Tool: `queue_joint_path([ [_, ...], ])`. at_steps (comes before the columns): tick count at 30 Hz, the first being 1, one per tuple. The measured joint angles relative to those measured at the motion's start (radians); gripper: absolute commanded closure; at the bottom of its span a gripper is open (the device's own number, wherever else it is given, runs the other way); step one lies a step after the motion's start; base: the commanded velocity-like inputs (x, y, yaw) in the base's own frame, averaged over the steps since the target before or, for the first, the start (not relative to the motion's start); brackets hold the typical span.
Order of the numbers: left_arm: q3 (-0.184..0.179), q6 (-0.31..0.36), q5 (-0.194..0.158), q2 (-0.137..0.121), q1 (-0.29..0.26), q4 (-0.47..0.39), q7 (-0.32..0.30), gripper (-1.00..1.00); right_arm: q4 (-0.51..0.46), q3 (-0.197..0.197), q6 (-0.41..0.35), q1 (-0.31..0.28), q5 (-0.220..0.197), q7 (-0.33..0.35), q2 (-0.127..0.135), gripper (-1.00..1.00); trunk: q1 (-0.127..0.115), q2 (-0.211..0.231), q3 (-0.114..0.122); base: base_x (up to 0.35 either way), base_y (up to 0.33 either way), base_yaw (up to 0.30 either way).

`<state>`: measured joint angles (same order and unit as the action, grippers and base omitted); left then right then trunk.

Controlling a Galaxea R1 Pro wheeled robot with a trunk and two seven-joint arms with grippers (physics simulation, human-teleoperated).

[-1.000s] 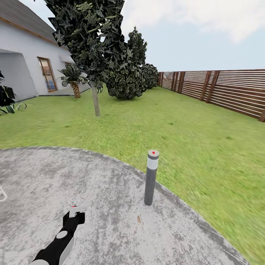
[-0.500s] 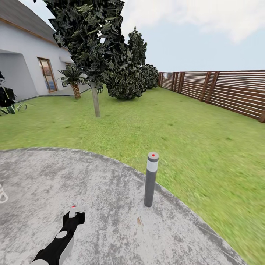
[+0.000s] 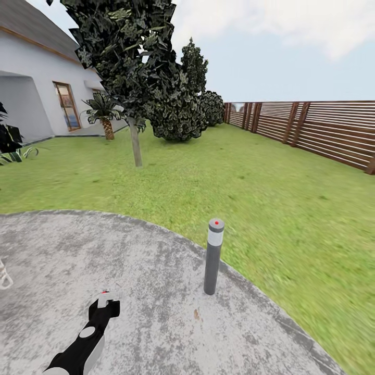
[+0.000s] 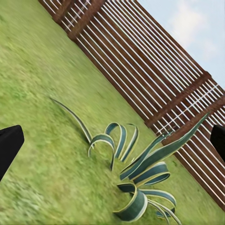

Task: In the garden, pick up the pesticide atomizer on the floor and spray pesticide onto both trees until each tree trunk is fully covered.

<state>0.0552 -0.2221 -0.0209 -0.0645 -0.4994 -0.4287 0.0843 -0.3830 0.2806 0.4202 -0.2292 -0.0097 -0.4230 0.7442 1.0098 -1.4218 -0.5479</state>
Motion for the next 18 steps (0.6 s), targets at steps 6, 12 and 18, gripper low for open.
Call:
queue_joint_path([
  [6, 0.000, 0.000, 0.000, 0.000, 0.000, 0.000, 0.000, 1.00, 0.000, 0.000, 0.000, 0.000, 0.001, -0.001, 0.000, -1.00, -0.023, 0.042, 0.019, 0.000, 0.000, 0.000],
  [12, 0.000, 0.000, 0.000, 0.000, 0.000, 0.000, 0.000, 1.00, 0.000, 0.001, 0.001, 0.000, 0.001, -0.001, 0.000, -1.00, -0.046, 0.084, 0.038, 0.000, 0.000, 0.000],
  [18, 0.000, -0.001, 0.000, 0.000, 0.000, -0.001, 0.000, 1.00, 0.000, 0.001, 0.001, 0.000, 0.002, -0.001, 0.000, -1.00, -0.069, 0.126, 0.056, 0.000, 0.000, 0.000],
])
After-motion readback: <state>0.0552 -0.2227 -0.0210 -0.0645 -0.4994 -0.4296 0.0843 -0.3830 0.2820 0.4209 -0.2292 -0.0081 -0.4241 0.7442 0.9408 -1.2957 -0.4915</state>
